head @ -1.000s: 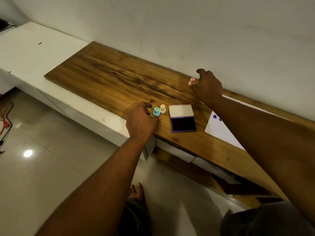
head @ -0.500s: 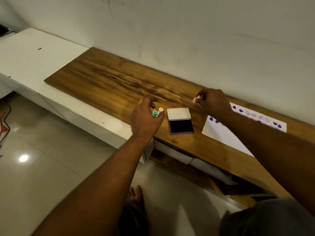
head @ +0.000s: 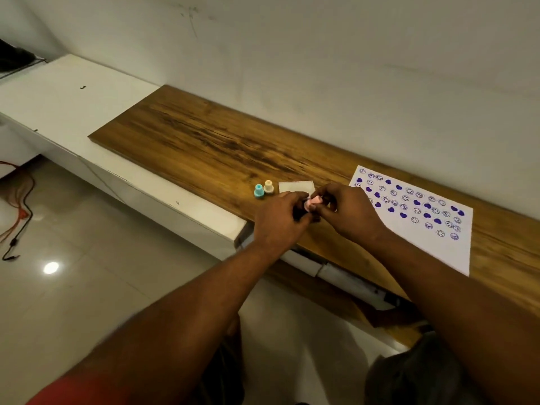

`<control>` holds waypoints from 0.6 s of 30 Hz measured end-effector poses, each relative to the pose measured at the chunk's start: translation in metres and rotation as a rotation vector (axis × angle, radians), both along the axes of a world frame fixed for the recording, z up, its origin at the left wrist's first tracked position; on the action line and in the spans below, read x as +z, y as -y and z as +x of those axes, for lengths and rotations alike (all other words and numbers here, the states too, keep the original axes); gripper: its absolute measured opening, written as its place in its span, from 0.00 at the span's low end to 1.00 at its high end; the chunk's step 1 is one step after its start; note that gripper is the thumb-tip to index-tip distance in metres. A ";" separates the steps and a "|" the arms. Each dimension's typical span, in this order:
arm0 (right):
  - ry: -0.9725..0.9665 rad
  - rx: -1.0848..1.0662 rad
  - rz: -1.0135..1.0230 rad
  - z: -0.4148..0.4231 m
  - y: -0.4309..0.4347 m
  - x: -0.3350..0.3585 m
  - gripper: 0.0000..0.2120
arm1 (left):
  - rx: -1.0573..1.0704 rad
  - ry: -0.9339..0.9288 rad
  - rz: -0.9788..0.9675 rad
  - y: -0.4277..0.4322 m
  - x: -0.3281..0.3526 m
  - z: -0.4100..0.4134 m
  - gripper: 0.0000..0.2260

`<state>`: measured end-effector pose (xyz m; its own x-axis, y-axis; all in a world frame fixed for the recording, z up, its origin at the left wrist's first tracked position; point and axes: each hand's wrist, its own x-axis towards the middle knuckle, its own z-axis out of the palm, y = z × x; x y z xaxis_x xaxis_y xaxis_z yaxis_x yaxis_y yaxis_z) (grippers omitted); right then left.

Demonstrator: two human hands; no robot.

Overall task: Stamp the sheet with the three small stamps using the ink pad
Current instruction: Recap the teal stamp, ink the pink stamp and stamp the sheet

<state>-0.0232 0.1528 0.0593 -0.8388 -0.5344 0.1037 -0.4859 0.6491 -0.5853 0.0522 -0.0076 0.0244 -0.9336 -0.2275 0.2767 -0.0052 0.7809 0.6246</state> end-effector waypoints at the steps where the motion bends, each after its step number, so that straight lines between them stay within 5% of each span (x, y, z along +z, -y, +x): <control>1: 0.000 0.020 -0.002 0.000 0.002 0.000 0.09 | 0.009 -0.002 0.000 0.003 -0.002 -0.001 0.17; 7: 0.011 0.006 -0.027 -0.009 0.012 -0.014 0.16 | 0.071 0.036 0.046 0.014 -0.015 -0.005 0.13; 18: 0.006 0.216 -0.042 -0.010 0.032 -0.022 0.10 | 0.087 0.149 0.144 0.047 -0.033 0.000 0.17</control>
<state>-0.0330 0.1206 0.0378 -0.7061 -0.6969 0.1251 -0.6072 0.5051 -0.6133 0.0520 -0.0550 -0.0091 -0.9371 -0.3357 0.0960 -0.1690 0.6766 0.7167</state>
